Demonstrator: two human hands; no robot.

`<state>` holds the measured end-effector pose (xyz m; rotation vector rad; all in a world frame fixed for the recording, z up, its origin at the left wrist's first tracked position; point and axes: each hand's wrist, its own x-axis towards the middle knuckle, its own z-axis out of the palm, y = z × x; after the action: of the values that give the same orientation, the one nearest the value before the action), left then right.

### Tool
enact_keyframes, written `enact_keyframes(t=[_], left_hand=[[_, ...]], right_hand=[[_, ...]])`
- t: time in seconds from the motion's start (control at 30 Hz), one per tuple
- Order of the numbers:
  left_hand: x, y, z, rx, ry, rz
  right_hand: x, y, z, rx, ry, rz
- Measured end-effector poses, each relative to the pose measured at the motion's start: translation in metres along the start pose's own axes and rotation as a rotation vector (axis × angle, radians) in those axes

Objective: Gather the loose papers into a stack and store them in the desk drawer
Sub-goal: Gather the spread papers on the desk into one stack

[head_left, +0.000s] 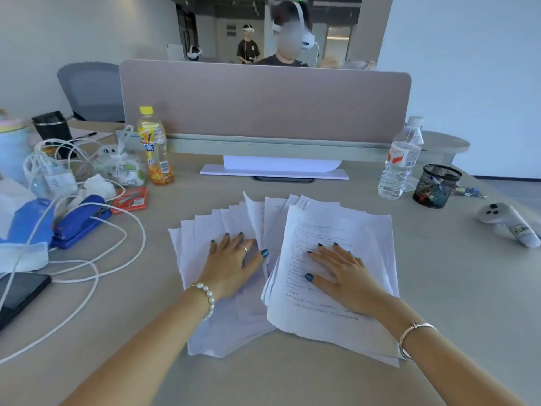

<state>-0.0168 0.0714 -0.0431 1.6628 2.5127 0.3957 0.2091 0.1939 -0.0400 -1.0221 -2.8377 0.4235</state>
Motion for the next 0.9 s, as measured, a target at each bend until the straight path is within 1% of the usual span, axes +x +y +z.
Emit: enact_keyframes(t=[0.07, 0.1, 0.17, 0.2, 0.23, 0.3, 0.37, 0.4, 0.47, 0.5, 0.57, 0.63, 0.7, 0.8, 0.87, 0.9], left_hand=[[0.009, -0.003, -0.001, -0.139, 0.069, 0.022], [0.011, -0.005, -0.002, -0.251, 0.14, 0.02], [0.01, -0.009, -0.002, -0.442, 0.312, -0.032], [0.008, -0.012, -0.002, -0.459, 0.394, -0.066], [0.007, -0.014, -0.002, -0.426, 0.458, -0.096], [0.008, -0.017, -0.002, -0.324, 0.501, -0.133], [0.009, -0.02, -0.003, -0.19, 0.469, -0.157], [0.009, -0.022, -0.004, -0.145, 0.426, -0.197], [0.008, -0.027, -0.002, -0.132, 0.295, -0.298], [0.007, -0.029, -0.001, -0.127, 0.231, -0.322], [0.004, -0.03, 0.002, -0.135, 0.15, -0.315], [0.006, -0.024, 0.002, -0.253, 0.114, -0.272], [0.007, -0.009, 0.001, -0.366, 0.082, -0.173], [0.003, 0.021, -0.002, -0.698, 0.066, -0.078], [0.003, 0.032, -0.003, -0.875, 0.122, -0.039], [0.006, 0.032, -0.003, -0.905, 0.185, -0.026]], right_hand=[[0.009, 0.0, 0.0, 0.061, 0.021, -0.02], [0.012, 0.001, 0.0, 0.126, 0.05, -0.026], [0.016, 0.002, -0.003, 0.29, 0.161, -0.01], [0.016, 0.002, -0.005, 0.348, 0.225, 0.006], [0.017, 0.004, -0.008, 0.366, 0.287, 0.02], [0.016, 0.009, -0.013, 0.288, 0.403, 0.045], [0.014, 0.015, -0.016, 0.168, 0.48, 0.085], [0.013, 0.018, -0.017, 0.125, 0.484, 0.123], [0.009, 0.023, -0.018, 0.082, 0.416, 0.245], [0.007, 0.026, -0.017, 0.082, 0.361, 0.305], [0.005, 0.028, -0.014, 0.106, 0.256, 0.359], [0.007, 0.025, -0.01, 0.119, 0.206, 0.326], [0.01, 0.019, -0.008, 0.124, 0.196, 0.281], [0.012, 0.013, -0.004, 0.18, 0.17, 0.218], [0.01, 0.013, -0.006, 0.331, 0.206, 0.185], [0.008, 0.014, -0.01, 0.427, 0.251, 0.183]])
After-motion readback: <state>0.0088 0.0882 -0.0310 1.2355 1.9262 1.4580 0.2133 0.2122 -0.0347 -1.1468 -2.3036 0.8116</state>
